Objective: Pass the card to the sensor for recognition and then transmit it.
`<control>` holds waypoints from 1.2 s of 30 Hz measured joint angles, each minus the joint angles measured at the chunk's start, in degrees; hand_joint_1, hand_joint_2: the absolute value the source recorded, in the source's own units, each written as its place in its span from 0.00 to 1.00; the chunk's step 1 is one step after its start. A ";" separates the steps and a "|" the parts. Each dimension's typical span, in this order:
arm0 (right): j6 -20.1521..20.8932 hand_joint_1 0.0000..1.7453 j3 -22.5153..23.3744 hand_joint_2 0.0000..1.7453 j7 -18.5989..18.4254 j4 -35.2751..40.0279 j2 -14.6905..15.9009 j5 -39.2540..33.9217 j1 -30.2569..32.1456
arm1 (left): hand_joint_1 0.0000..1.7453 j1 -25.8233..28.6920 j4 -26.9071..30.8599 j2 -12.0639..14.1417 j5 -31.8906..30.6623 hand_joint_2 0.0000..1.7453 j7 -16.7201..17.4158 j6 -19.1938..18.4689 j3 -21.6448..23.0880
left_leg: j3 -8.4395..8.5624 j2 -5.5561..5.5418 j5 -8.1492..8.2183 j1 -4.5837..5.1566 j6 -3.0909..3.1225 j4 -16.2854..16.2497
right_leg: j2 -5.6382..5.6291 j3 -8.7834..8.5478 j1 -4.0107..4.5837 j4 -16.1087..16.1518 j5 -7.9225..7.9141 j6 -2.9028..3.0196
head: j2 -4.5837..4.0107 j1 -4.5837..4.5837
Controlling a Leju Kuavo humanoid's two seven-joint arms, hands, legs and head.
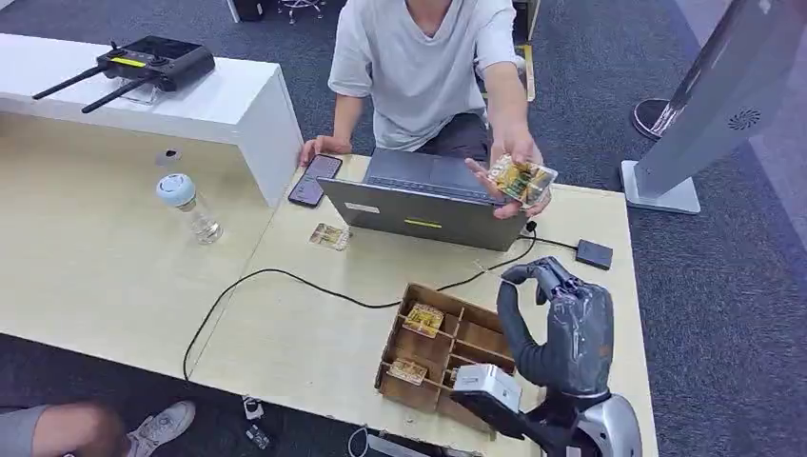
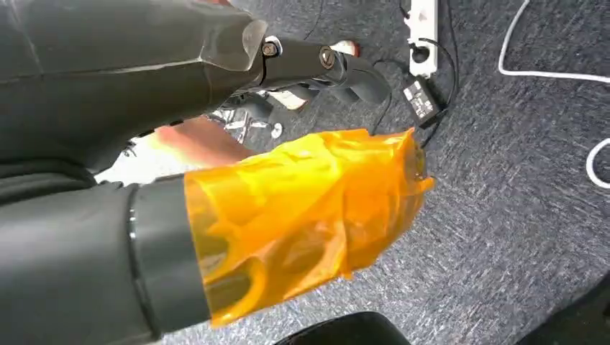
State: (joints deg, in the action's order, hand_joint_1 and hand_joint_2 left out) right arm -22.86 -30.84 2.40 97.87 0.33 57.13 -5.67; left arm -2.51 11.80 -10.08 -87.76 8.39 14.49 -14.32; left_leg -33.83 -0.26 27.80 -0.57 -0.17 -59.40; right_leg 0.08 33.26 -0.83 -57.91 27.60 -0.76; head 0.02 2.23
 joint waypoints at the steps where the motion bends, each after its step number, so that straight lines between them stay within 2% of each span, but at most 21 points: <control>1: 0.17 1.00 0.02 1.00 -0.02 -0.52 -0.17 -0.17 -0.55 | 0.00 -0.04 0.00 0.00 -0.19 0.00 0.00 -0.17 0.13 | 0.00 0.00 0.00 0.00 0.00 0.00 | 0.00 0.00 0.00 0.00 0.00 0.00 | 0.00 -0.02; 11: 0.76 1.00 2.21 1.00 -0.28 -8.26 -0.41 0.44 -5.03 | 0.00 -0.16 0.00 0.04 -1.94 0.00 -0.81 -0.50 1.81 | -0.01 0.00 0.00 0.00 0.00 0.00 | 0.00 0.00 0.00 0.00 0.00 0.00 | 0.00 0.00; 23: 2.23 1.00 3.30 1.00 -2.10 -12.17 -0.92 2.95 -8.31 | 0.00 -0.31 0.00 0.04 -2.10 0.00 -0.85 -0.79 3.10 | 0.01 0.00 0.00 0.00 0.00 0.00 | 0.00 -0.01 0.00 -0.01 -0.01 0.00 | 0.00 0.00; 24: 2.32 0.85 3.34 1.00 -2.23 -12.35 -0.96 3.02 -8.42 | 0.00 -0.31 0.00 0.04 -2.10 0.00 -0.85 -0.79 3.26 | 0.01 0.00 -0.01 0.00 0.00 0.00 | 0.00 -0.01 0.00 -0.01 -0.01 0.00 | 0.00 0.00; 25: 2.38 0.06 3.43 1.00 -2.34 -12.61 -1.07 3.08 -8.48 | 0.00 -0.31 0.00 0.04 -2.10 0.00 -0.85 -0.79 3.43 | 0.01 0.00 -0.01 0.00 0.01 0.00 | 0.00 -0.01 0.00 -0.01 -0.01 0.00 | 0.00 -0.02; 26: 2.49 0.00 3.48 1.00 -2.40 -12.74 -1.14 3.17 -8.54 | 0.00 -0.31 0.00 0.04 -2.10 0.00 -0.85 -0.79 3.52 | 0.01 0.00 -0.01 0.00 0.01 0.00 | 0.00 -0.01 0.00 -0.01 -0.01 0.00 | 0.00 0.00; 27: 2.58 0.00 3.52 1.00 -2.40 -12.91 -1.20 3.34 -8.56 | 0.00 -0.31 0.00 0.04 -2.10 0.00 -0.85 -0.79 3.61 | 0.01 0.00 -0.01 0.00 0.01 0.00 | 0.00 -0.01 0.00 -0.01 -0.01 0.00 | 0.00 0.00; 28: 2.69 0.00 3.56 0.00 -2.47 -13.11 -1.22 3.56 -8.56 | 0.00 -0.31 0.00 0.04 -2.08 0.00 -0.85 -0.76 3.72 | 0.01 0.00 -0.01 0.00 0.01 0.00 | 0.00 -0.01 0.00 -0.01 -0.01 -0.01 | 0.00 0.00; 36: 2.75 0.00 3.67 0.00 -3.04 -13.64 -1.25 4.50 -8.47 | 0.00 -0.30 0.00 0.07 -1.77 0.00 -0.85 -0.61 3.80 | 0.00 0.00 0.00 0.00 0.00 0.00 | 0.00 0.00 0.00 -0.01 0.00 0.00 | 0.00 0.00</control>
State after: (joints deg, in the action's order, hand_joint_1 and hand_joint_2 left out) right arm -20.11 -27.17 -0.63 84.24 -0.92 61.64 -14.15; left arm -2.81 11.80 -10.01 -89.53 7.54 13.88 -10.51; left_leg -33.83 -0.27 27.80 -0.57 -0.17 -59.40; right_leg 0.08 33.26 -0.83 -57.92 27.60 -0.76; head 0.02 2.23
